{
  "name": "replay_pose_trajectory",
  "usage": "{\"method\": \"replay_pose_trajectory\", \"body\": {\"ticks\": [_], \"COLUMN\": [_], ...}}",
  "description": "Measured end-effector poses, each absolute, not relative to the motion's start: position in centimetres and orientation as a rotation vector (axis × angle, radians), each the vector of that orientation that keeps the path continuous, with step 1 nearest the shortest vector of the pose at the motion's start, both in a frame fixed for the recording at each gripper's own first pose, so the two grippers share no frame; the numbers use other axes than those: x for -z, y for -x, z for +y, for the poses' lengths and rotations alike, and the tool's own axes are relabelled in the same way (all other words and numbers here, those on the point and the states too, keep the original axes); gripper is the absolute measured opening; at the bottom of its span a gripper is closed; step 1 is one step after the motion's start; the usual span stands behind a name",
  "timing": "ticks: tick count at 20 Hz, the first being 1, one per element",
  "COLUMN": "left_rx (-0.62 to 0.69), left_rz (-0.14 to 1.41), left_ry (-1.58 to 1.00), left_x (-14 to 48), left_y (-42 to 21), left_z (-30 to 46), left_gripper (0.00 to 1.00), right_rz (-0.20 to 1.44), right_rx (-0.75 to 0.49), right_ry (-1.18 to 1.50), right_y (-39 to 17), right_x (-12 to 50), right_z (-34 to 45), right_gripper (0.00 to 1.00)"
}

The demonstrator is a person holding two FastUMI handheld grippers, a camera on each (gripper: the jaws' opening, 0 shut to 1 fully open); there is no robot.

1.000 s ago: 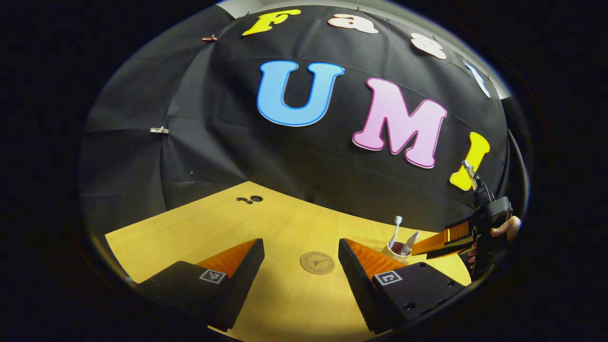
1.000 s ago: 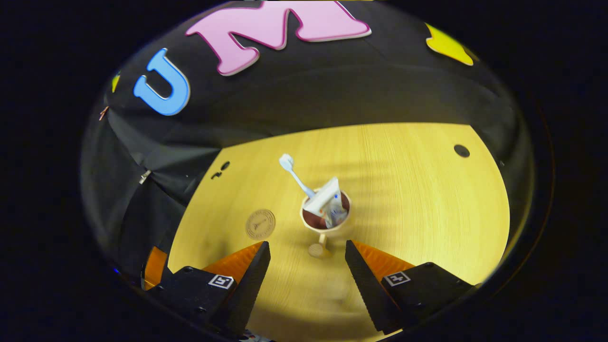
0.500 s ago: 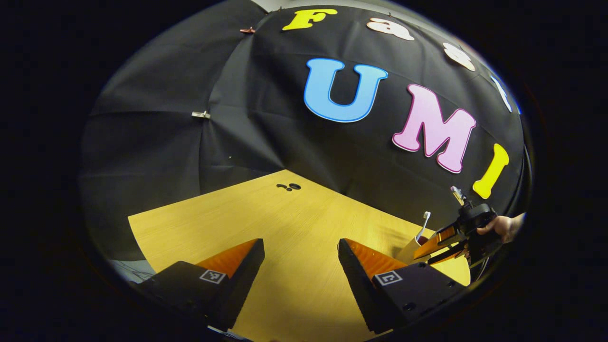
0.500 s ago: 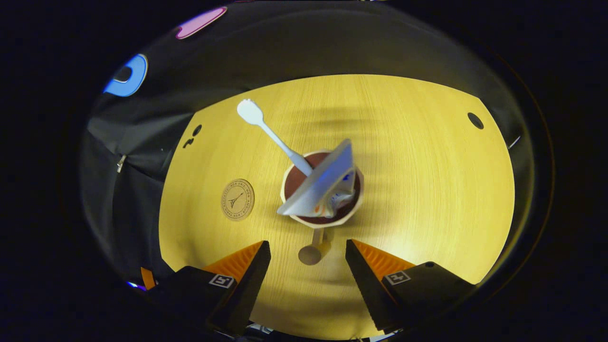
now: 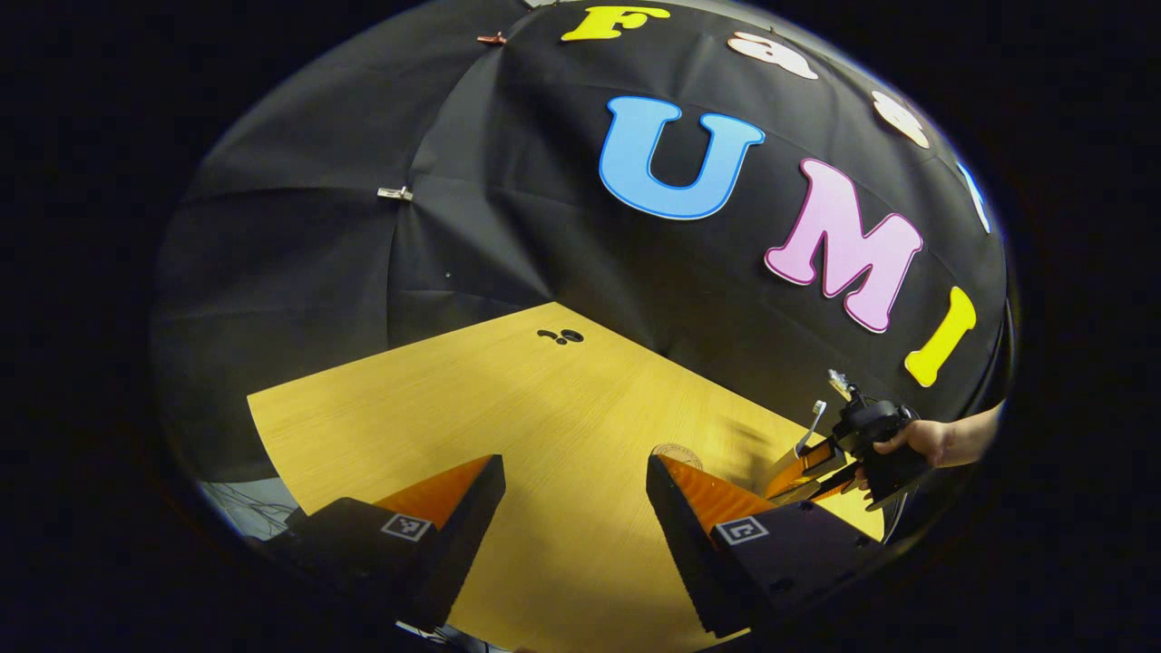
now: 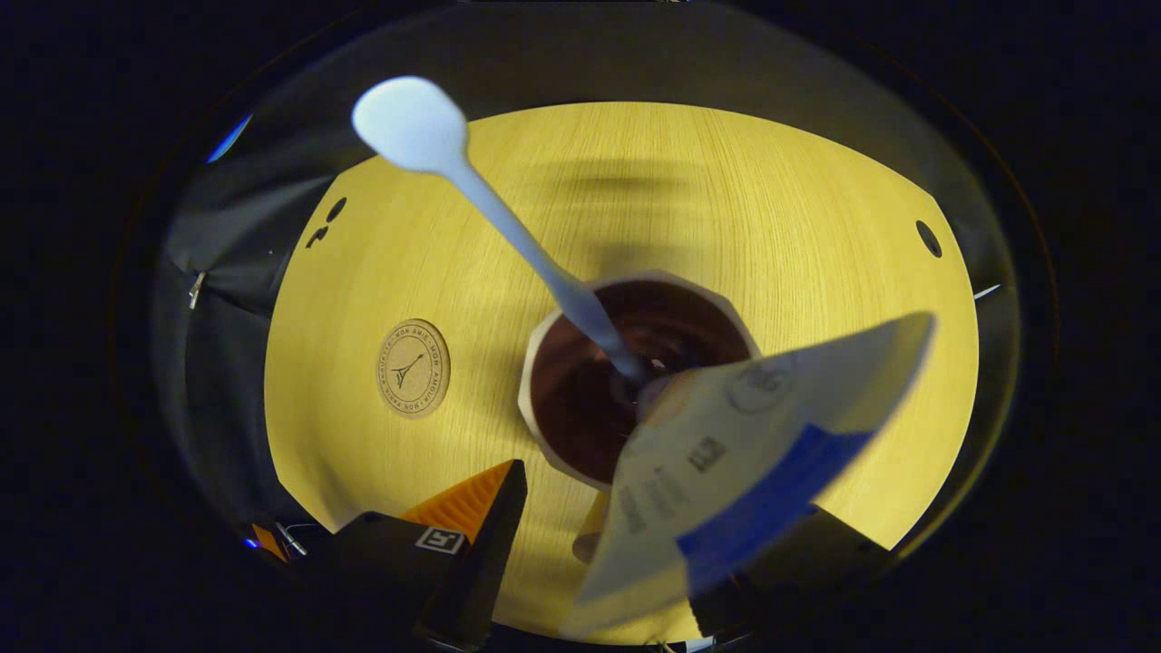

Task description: Put the toothbrush and toothpaste on the desktop into the cup, then pick up the cup and place it on the coaster on the desktop.

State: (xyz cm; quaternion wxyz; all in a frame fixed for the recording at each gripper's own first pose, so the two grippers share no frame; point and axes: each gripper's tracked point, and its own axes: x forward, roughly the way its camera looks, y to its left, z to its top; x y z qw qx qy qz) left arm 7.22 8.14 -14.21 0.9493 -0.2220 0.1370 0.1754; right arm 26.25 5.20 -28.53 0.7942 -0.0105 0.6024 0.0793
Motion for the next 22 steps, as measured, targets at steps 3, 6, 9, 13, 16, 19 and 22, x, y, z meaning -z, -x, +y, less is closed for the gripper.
{"method": "replay_pose_trajectory", "body": {"ticks": [3,6,9,13,16,19,22], "left_rx": [-0.339,-0.326,-0.309,-0.294,-0.282,-0.275,-0.268], "left_rz": [0.285,0.312,0.330,0.351,0.356,0.368,0.381], "left_ry": [0.450,0.457,0.448,0.438,0.426,0.408,0.404], "left_x": [14.0,14.5,14.8,14.9,14.9,15.1,15.7], "left_y": [-7.5,-7.5,-7.6,-7.7,-7.8,-7.7,-7.3], "left_z": [7.5,6.7,5.9,5.3,5.1,5.0,4.9], "left_gripper": [0.98,0.98,0.98,0.98,0.98,0.98,0.98], "right_rz": [1.306,1.304,1.296,1.288,1.267,1.258,1.232], "right_rx": [-0.157,-0.149,-0.137,-0.123,-0.134,-0.158,-0.159], "right_ry": [0.029,0.063,0.099,0.126,0.178,0.182,0.166], "right_y": [-26.7,-26.7,-26.9,-26.9,-26.8,-26.6,-27.0], "right_x": [29.4,29.8,30.0,29.7,29.7,29.2,28.4], "right_z": [5.3,4.9,4.2,3.8,3.4,3.5,4.1], "right_gripper": [0.65,0.58,0.43,0.29,0.24,0.24,0.24]}}
